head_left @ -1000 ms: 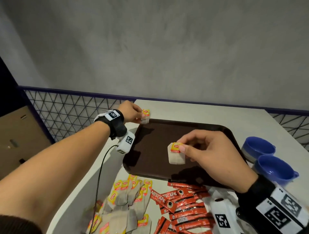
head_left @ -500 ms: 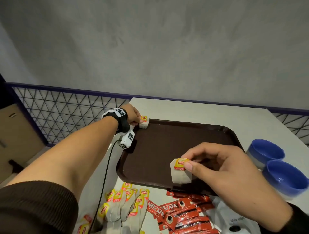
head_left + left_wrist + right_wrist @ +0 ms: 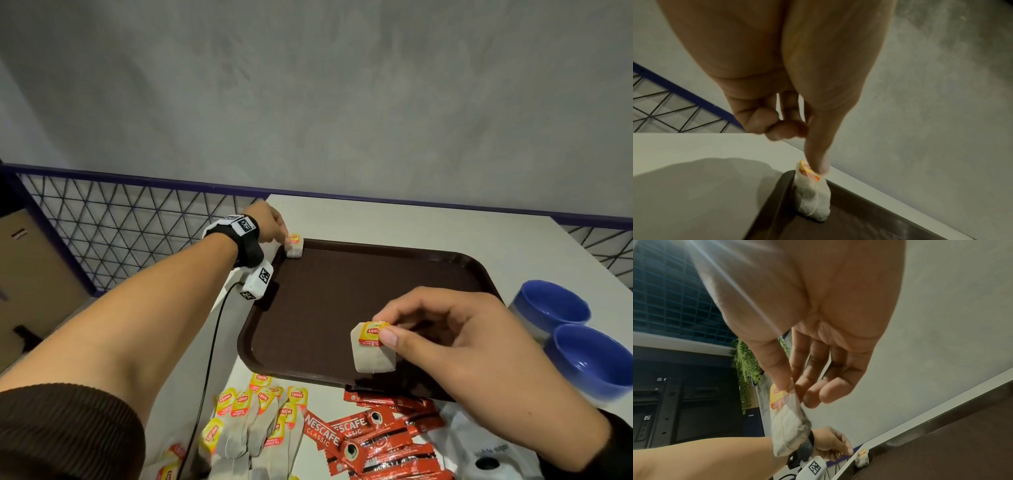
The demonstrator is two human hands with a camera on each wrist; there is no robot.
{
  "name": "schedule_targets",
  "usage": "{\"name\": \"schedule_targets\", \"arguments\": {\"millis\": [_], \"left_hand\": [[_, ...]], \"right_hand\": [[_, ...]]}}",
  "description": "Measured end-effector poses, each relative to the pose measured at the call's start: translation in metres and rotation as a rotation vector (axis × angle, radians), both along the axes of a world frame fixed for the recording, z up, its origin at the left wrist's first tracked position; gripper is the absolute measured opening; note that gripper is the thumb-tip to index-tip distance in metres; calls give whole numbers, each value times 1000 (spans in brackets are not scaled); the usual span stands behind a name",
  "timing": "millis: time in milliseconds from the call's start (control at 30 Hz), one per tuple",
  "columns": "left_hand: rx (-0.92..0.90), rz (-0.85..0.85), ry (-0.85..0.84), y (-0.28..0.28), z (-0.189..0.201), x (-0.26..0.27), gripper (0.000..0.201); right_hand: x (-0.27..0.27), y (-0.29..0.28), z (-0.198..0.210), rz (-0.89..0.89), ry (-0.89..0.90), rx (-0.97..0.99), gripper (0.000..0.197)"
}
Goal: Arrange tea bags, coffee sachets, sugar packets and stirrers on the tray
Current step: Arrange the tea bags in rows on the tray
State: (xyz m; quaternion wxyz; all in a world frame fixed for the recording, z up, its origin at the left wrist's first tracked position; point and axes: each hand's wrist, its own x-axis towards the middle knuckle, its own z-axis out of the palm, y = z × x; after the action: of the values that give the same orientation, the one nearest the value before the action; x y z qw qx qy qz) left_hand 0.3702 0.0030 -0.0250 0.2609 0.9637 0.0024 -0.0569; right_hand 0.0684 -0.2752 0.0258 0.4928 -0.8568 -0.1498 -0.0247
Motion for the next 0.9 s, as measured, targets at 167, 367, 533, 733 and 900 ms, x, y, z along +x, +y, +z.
{"name": "schedule_targets", "arguments": {"millis": [167,367,533,733,900], "left_hand": [[34,-89,107,2,-7,-16,11],[-80,-245,-66,-13,29,-80,3],[-365,-686,114,-26,61,-192,29],[-510,-544,-50,-23,52,-260,37],[-619,-367,-126,-23,45,-269,29]], "right_hand": [[8,2,-3,-2,-17,-9,11],[16,1,-10,-48,1,2,10],[20,11,-6,-49,-7,88,9],[22,24,-4,12,-5,153,12],[21,31,-7,35,16,187,11]]}}
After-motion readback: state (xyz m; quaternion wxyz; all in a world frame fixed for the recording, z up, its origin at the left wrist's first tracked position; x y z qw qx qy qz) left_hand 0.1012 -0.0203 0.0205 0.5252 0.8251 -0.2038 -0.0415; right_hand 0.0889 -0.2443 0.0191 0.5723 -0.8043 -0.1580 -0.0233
